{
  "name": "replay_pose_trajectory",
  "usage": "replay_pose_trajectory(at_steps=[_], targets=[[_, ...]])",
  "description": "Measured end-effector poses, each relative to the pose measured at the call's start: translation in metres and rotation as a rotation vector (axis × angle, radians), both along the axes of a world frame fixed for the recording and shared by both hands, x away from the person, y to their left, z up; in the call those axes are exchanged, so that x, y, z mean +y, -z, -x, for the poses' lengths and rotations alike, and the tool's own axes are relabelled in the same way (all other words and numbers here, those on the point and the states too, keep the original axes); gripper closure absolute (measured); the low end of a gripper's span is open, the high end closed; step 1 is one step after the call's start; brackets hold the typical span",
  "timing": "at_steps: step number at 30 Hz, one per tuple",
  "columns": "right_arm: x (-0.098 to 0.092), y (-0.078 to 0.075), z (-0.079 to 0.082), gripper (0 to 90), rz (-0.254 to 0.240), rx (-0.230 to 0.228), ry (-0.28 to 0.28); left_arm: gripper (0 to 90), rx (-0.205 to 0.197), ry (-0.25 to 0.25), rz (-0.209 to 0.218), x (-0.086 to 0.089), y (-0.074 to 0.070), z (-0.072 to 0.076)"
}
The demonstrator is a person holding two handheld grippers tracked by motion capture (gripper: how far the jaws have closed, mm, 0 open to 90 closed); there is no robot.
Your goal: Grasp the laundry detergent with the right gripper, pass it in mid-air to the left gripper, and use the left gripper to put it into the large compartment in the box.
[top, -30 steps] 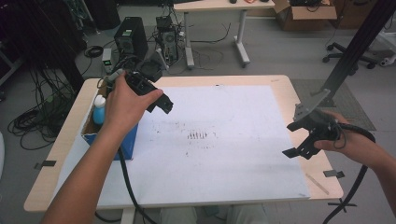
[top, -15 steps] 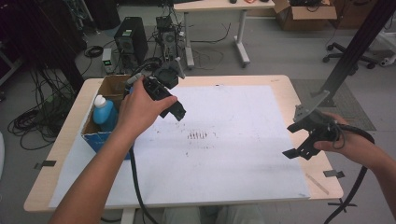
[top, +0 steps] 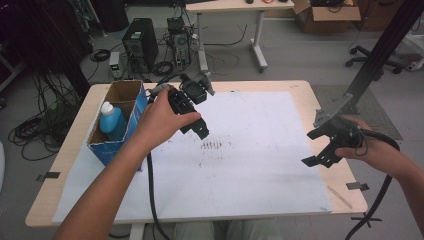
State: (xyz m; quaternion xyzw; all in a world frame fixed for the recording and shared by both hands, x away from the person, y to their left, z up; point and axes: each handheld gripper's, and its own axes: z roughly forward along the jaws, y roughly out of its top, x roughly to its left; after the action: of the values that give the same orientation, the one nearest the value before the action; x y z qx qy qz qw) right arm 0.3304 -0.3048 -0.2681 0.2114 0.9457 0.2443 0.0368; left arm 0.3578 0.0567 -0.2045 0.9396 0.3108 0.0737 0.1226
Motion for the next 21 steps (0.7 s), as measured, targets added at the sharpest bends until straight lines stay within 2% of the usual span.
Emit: replay_pose_trajectory(at_steps=[5, 13, 21], targets=[[0.003, 0.0, 0.0, 6.8, 0.007, 0.001, -0.012, 4.7, 0.003, 0.087, -0.011, -0.017, 0.002, 0.005], [0.007, 0.0, -0.001, 6.8, 0.009, 0.003, -0.019, 4.7, 0.007, 0.214, -0.055, -0.04, 0.007, 0.012], [0.011, -0.003, -0.002, 6.8, 0.01, 0.001, -0.03, 5.2, 0.015, 0.275, -0.074, -0.054, 0.01, 0.017]])
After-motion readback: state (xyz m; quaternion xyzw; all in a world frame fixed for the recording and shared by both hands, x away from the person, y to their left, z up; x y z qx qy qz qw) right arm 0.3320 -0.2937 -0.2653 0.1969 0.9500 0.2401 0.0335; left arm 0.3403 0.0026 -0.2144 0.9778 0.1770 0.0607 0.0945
